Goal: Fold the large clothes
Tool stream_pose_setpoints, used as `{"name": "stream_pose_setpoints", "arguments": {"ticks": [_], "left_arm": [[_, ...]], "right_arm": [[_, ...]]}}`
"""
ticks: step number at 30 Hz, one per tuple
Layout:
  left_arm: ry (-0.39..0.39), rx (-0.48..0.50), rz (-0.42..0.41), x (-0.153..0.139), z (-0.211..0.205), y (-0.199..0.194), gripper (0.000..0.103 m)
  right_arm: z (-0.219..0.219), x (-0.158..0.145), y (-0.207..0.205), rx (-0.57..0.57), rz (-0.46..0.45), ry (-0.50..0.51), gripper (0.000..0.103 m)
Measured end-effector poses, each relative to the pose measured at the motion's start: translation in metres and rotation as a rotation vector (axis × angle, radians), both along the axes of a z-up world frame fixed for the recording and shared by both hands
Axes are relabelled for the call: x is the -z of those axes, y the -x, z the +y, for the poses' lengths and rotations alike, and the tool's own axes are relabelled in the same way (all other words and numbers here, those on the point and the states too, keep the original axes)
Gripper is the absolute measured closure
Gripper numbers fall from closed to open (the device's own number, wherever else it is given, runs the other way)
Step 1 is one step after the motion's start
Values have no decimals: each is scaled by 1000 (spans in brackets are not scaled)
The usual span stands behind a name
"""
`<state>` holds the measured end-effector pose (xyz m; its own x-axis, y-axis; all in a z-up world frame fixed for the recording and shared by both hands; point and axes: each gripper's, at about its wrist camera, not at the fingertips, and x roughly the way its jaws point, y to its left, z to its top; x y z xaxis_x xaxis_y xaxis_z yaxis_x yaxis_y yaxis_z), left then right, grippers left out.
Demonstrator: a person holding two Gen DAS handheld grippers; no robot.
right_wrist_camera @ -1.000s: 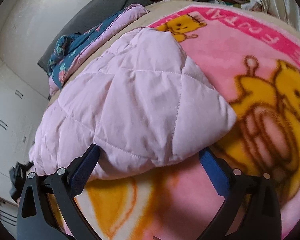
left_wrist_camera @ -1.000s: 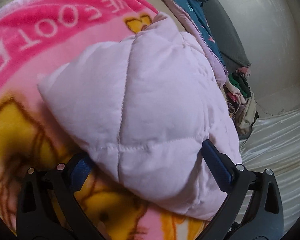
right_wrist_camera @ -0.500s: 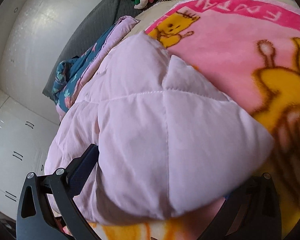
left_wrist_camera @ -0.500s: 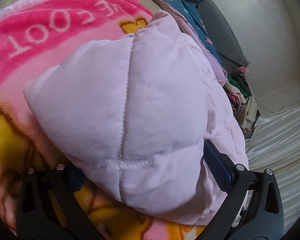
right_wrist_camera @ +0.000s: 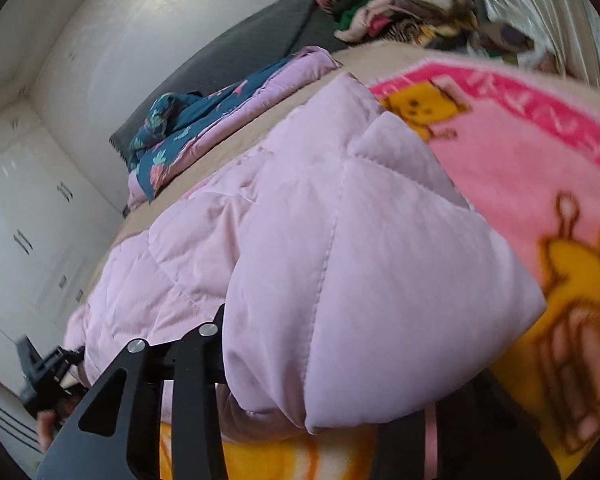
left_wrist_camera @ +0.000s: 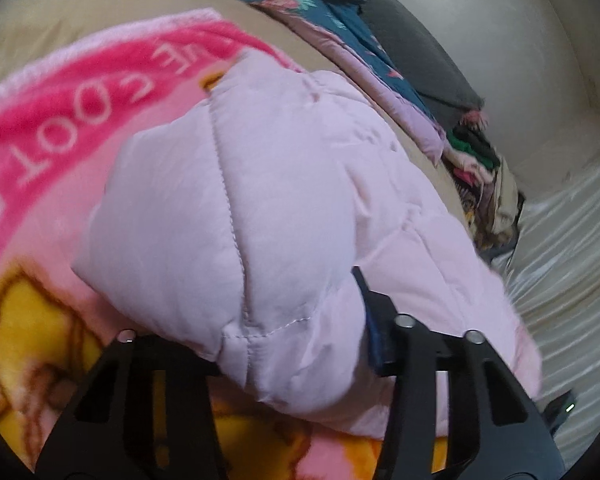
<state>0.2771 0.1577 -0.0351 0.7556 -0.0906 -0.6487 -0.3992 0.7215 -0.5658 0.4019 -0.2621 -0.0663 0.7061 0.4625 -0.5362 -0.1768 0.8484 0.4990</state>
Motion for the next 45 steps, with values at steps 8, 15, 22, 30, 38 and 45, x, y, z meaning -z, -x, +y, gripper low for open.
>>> {"name": "stream_pose_setpoints", "arguments": {"ticks": [8, 15, 22, 30, 38, 45], "left_arm": [[-150, 37, -2, -39, -15, 19, 74], [-214, 56, -17, -69, -29, 50, 74], [-240, 74, -10, -79, -41, 79, 74], [-244, 77, -9, -81, -46, 110, 74], [-241, 79, 1, -70, -51, 135, 74], [-248, 86, 18, -53, -54, 152, 71]], "right_arm": [[7, -35, 25, -63, -119, 129, 71], [-3, -55, 50, -92, -143, 134, 71], [-15, -57, 82, -104, -130, 122, 71], [-24, -60, 116, -120, -130, 134, 71], [-25, -54, 140, -123, -128, 152, 71], [-29, -35, 155, -122, -93, 172, 69]]}}
